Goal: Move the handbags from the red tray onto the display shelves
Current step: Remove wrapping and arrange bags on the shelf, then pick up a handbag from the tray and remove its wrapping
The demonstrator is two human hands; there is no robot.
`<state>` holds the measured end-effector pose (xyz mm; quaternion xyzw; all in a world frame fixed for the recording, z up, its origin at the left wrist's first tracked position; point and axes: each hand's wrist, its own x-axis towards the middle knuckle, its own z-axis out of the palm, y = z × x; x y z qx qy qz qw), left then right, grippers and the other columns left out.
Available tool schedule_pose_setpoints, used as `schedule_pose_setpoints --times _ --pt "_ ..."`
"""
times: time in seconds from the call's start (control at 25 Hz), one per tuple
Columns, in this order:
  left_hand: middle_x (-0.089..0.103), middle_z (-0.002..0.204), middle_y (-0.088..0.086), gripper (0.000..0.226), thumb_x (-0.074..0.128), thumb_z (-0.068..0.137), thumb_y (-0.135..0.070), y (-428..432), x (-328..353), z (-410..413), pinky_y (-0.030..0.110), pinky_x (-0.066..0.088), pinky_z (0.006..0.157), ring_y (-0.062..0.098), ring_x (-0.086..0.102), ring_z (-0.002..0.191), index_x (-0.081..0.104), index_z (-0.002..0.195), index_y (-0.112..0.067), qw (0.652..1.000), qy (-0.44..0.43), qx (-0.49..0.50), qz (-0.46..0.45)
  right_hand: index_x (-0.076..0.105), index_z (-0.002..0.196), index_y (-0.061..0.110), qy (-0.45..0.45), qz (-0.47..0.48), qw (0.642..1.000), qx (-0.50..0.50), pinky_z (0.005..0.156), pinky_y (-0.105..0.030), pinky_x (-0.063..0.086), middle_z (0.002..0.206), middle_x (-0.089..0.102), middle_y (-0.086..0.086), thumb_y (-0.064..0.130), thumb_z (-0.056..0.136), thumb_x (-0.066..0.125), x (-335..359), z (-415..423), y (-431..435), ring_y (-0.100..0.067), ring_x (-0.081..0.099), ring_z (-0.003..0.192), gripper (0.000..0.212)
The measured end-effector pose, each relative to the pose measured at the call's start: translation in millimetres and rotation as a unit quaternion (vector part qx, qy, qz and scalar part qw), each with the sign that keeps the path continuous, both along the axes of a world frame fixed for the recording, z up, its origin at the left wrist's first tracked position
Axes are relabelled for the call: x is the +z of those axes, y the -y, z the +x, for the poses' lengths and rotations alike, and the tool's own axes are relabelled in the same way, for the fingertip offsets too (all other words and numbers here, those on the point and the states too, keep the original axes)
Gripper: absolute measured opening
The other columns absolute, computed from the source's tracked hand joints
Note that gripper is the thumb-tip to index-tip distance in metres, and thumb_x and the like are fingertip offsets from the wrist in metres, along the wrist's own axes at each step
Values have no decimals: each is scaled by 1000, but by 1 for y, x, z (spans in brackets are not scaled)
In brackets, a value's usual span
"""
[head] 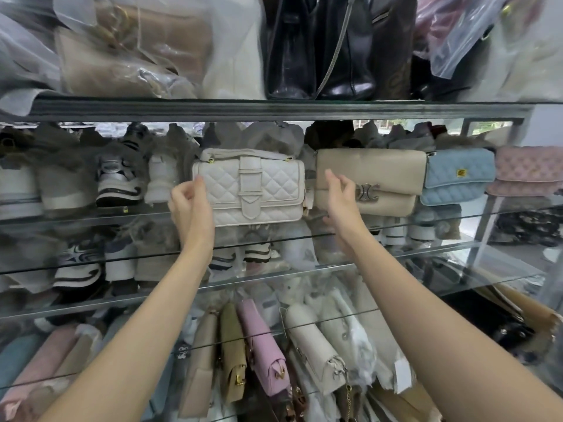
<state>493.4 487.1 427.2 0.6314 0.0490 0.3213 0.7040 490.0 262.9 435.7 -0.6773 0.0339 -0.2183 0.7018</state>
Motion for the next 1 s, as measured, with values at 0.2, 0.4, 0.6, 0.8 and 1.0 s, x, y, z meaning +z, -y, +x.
schedule_pose_setpoints --times 0.2,0.4,0.6,0.8,1.0 --pt "58 118 0 26 50 96 -51 96 1 -21 39 43 104 19 54 111 51 102 -26 992 17 -128 -6 33 144 25 24 44 997 -53 82 -34 53 149 46 -3 49 105 44 4 -57 87 -17 52 124 47" --pt "64 98 -6 21 47 105 -40 246 -14 -70 26 48 72 12 60 90 59 96 -25 924 -19 -379 35 41 132 26 30 46 985 -161 78 -34 52 113 63 0 42 106 46 -7 -161 198 -16 62 101 32" --pt "70 83 -9 24 49 105 -36 400 -44 -158 23 50 68 8 63 75 66 95 -22 825 -52 -557 77 54 108 22 23 68 950 -303 62 -26 50 100 69 -4 31 106 48 -34 -303 306 -18 64 85 11" --pt "64 80 -1 24 53 104 -31 504 -84 -255 29 49 75 15 60 78 64 87 -18 742 -88 -654 116 62 97 17 -13 73 911 -405 55 -20 47 80 65 -2 23 105 50 -70 -433 359 -13 60 70 16" --pt "45 62 0 39 51 104 -30 567 -129 -340 32 47 71 18 48 60 47 67 -18 672 -138 -706 176 64 96 15 -68 83 868 -485 65 -23 48 76 65 1 21 103 50 -118 -530 390 -10 60 68 17"
